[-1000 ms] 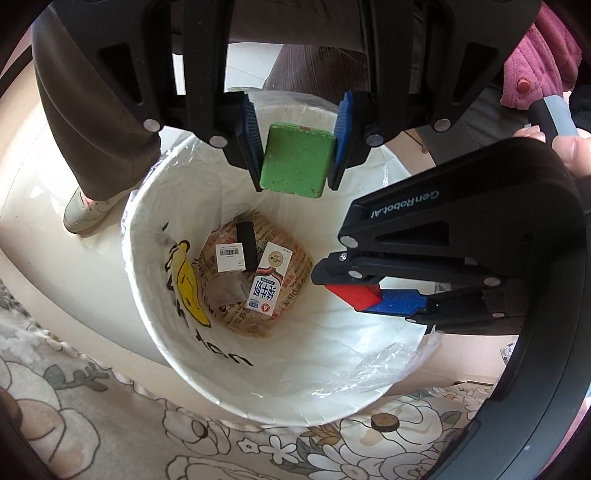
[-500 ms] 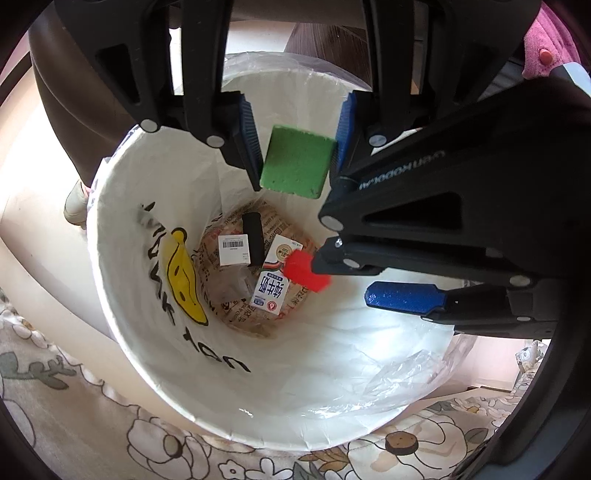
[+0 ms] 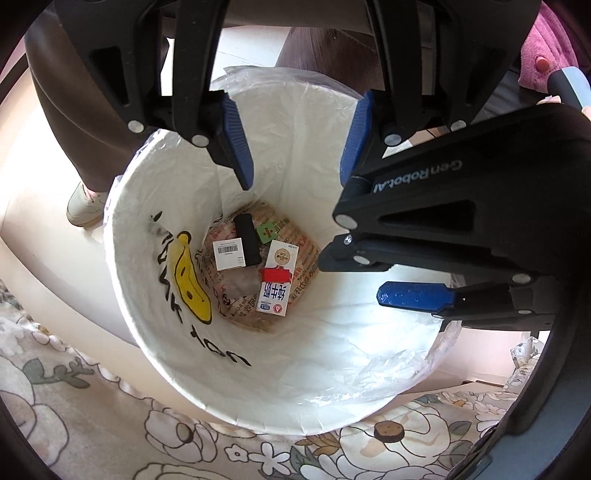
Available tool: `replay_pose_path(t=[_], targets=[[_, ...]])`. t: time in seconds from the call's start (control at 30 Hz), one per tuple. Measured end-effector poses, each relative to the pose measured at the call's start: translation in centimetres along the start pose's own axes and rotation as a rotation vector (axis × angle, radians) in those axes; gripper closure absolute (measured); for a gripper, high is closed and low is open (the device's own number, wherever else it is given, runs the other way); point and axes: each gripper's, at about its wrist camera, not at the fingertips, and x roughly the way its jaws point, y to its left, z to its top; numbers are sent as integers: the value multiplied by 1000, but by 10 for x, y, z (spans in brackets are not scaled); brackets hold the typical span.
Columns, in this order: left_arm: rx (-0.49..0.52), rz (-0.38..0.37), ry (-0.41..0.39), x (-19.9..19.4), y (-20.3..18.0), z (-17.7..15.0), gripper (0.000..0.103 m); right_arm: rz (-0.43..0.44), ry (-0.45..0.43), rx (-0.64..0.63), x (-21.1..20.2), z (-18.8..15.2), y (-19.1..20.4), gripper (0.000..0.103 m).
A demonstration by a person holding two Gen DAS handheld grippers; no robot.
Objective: Collect trash
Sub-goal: 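Open the left tool to drop the red block while the right tool releases the sponge, then raise both open tools over the bed toward the white jar and green brick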
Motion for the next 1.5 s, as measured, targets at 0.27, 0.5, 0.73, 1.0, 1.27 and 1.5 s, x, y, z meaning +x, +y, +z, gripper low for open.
replay_pose_path(t=[0.27, 0.5, 0.73, 1.0, 1.27, 1.5], targets=[[56, 17, -84, -44, -11, -25, 49, -27, -88, -41, -50, -27, 7, 53], [96, 8, -214, -107, -17, -53, 49, -88, -192, -93, -102, -56, 20, 53], [111, 19, -399, -192, -24, -78, 45, -92, -322, -95, -161, -82, 30, 53], [154, 52, -608, -282, -32, -90, 29, -100, -480, -97, -228, -85, 46, 44], [163, 74, -802, -370, -32, -45, 13, -133, -643, -114, -295, -49, 54, 30], [128, 134, -941, -421, -18, 65, 9, -183, -827, -85, -353, 24, 38, 28]])
